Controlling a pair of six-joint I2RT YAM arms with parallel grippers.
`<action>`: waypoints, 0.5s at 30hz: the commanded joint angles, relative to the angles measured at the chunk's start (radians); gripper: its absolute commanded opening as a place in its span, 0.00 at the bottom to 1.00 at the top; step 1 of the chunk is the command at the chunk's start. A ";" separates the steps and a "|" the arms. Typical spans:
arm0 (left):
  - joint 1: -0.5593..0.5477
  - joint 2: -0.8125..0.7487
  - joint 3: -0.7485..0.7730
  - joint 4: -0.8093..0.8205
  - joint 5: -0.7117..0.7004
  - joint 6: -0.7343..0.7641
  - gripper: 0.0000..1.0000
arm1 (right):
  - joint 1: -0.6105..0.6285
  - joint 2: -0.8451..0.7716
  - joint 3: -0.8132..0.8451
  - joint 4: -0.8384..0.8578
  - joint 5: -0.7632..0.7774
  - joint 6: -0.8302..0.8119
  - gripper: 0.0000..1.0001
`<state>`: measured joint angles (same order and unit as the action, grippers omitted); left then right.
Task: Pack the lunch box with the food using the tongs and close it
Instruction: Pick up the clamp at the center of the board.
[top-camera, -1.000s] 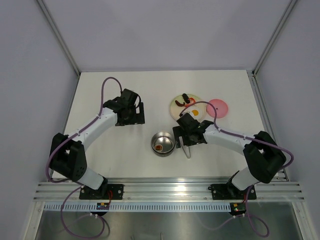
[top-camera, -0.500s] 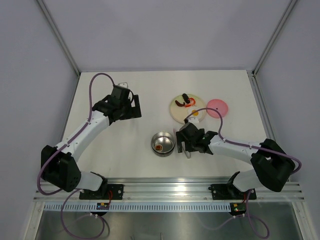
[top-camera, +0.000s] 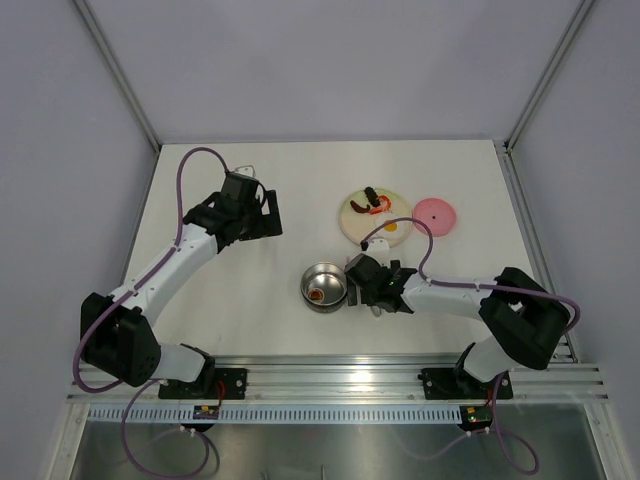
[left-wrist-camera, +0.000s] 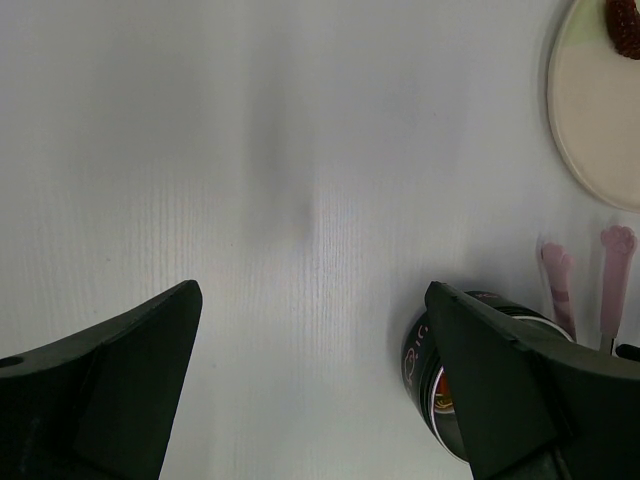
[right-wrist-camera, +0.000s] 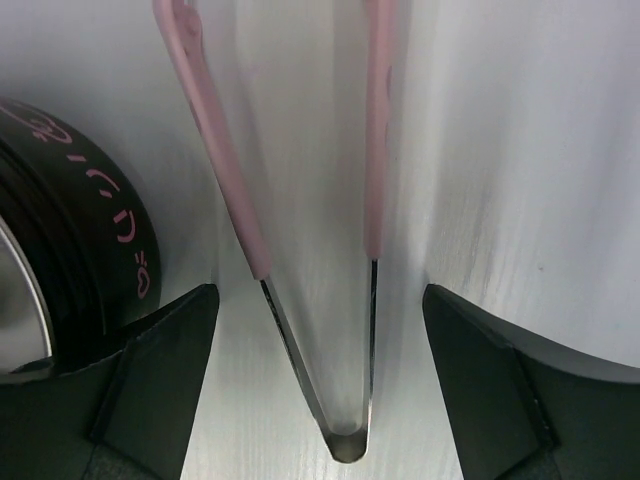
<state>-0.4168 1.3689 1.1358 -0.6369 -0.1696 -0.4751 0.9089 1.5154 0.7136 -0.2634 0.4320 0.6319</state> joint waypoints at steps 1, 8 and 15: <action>0.004 -0.014 -0.005 0.039 -0.024 0.006 0.99 | 0.010 0.039 0.015 -0.048 0.056 0.075 0.90; 0.003 -0.011 -0.011 0.039 -0.019 0.001 0.99 | 0.013 0.000 -0.012 -0.021 0.019 0.080 0.46; 0.003 -0.019 -0.018 0.040 -0.016 0.003 0.99 | 0.013 -0.069 -0.042 -0.019 -0.058 0.078 0.64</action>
<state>-0.4168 1.3689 1.1198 -0.6342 -0.1692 -0.4755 0.9119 1.4799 0.6876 -0.2607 0.4156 0.6891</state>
